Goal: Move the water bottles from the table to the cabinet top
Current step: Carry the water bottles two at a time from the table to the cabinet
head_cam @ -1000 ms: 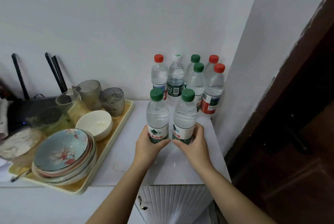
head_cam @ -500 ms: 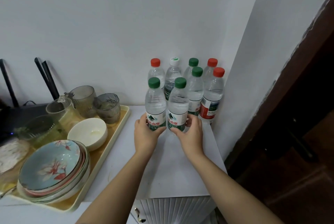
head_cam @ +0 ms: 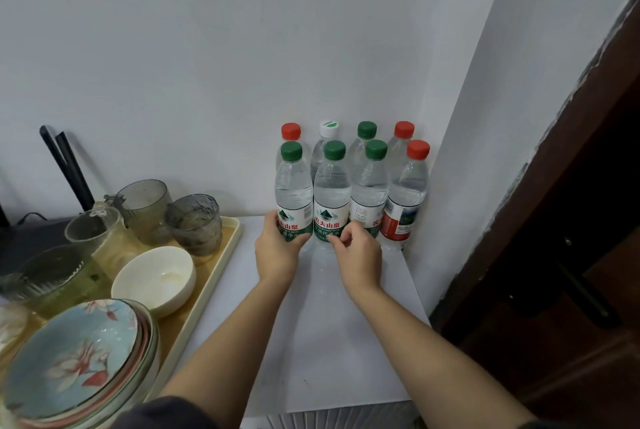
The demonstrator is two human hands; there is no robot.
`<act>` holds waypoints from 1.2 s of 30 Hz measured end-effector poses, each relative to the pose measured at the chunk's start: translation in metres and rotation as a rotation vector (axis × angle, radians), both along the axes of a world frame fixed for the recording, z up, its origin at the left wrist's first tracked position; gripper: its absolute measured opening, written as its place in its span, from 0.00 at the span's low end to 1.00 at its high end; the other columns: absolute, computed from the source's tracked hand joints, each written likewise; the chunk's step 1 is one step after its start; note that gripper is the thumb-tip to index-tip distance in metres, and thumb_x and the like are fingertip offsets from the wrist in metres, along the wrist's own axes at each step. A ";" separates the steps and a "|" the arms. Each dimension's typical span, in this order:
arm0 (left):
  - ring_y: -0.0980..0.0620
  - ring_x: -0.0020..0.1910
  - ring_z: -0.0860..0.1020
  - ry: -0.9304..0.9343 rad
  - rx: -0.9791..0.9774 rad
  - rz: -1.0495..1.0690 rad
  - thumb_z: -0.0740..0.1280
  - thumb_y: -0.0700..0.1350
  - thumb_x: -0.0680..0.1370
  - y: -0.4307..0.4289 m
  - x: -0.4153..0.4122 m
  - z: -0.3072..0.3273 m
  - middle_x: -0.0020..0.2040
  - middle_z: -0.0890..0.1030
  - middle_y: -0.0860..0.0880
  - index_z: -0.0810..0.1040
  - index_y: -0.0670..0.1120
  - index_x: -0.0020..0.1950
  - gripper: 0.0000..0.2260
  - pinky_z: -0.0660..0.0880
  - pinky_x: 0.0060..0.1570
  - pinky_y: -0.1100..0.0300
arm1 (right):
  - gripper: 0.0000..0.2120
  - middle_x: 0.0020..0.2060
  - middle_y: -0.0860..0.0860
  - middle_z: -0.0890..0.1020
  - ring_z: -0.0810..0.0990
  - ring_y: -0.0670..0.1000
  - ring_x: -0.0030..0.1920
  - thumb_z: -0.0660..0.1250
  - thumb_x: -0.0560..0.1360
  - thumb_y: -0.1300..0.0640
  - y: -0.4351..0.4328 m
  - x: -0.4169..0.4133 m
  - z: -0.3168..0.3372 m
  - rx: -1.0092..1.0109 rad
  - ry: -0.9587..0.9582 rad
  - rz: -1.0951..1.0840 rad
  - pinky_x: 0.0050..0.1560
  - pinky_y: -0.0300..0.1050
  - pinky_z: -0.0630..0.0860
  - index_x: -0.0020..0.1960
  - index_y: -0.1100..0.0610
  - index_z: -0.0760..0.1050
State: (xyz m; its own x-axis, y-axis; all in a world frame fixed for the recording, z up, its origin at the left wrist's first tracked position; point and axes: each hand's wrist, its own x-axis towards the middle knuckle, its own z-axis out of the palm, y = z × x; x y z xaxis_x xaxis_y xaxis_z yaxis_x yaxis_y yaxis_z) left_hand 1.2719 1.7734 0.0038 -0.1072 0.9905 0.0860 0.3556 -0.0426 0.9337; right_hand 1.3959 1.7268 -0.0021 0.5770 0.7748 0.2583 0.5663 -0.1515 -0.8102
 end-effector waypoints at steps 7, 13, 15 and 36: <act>0.54 0.57 0.77 -0.010 -0.057 -0.095 0.78 0.44 0.67 0.008 -0.007 0.000 0.57 0.79 0.54 0.68 0.49 0.68 0.33 0.74 0.55 0.57 | 0.15 0.31 0.52 0.77 0.75 0.57 0.35 0.74 0.72 0.52 -0.002 0.000 0.001 -0.036 -0.056 0.000 0.33 0.45 0.65 0.38 0.57 0.69; 0.52 0.57 0.79 -0.031 -0.054 -0.399 0.78 0.37 0.63 0.034 -0.018 0.012 0.58 0.79 0.52 0.62 0.52 0.70 0.40 0.78 0.52 0.56 | 0.18 0.40 0.49 0.77 0.76 0.54 0.44 0.76 0.67 0.44 -0.019 0.025 0.013 -0.030 -0.216 -0.127 0.39 0.47 0.70 0.42 0.53 0.69; 0.50 0.59 0.79 -0.042 -0.066 -0.468 0.77 0.35 0.63 0.039 -0.018 0.015 0.61 0.77 0.48 0.60 0.51 0.72 0.43 0.79 0.50 0.59 | 0.26 0.51 0.53 0.77 0.75 0.57 0.54 0.79 0.63 0.46 -0.029 0.037 0.011 0.056 -0.194 -0.261 0.47 0.52 0.73 0.53 0.56 0.71; 0.48 0.59 0.79 -0.029 -0.120 -0.490 0.79 0.42 0.61 0.033 -0.019 0.021 0.61 0.78 0.47 0.61 0.49 0.71 0.43 0.78 0.57 0.47 | 0.61 0.78 0.62 0.42 0.40 0.57 0.79 0.80 0.65 0.54 -0.012 0.047 0.004 0.000 0.197 -0.146 0.76 0.48 0.48 0.78 0.62 0.37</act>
State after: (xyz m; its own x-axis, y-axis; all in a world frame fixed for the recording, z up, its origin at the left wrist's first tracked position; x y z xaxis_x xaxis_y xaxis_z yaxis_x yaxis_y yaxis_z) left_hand 1.2530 1.8064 0.0246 0.3722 0.9278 -0.0278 0.2945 -0.0896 0.9514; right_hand 1.4427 1.7152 0.0018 0.7220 0.6797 0.1296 0.3690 -0.2198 -0.9031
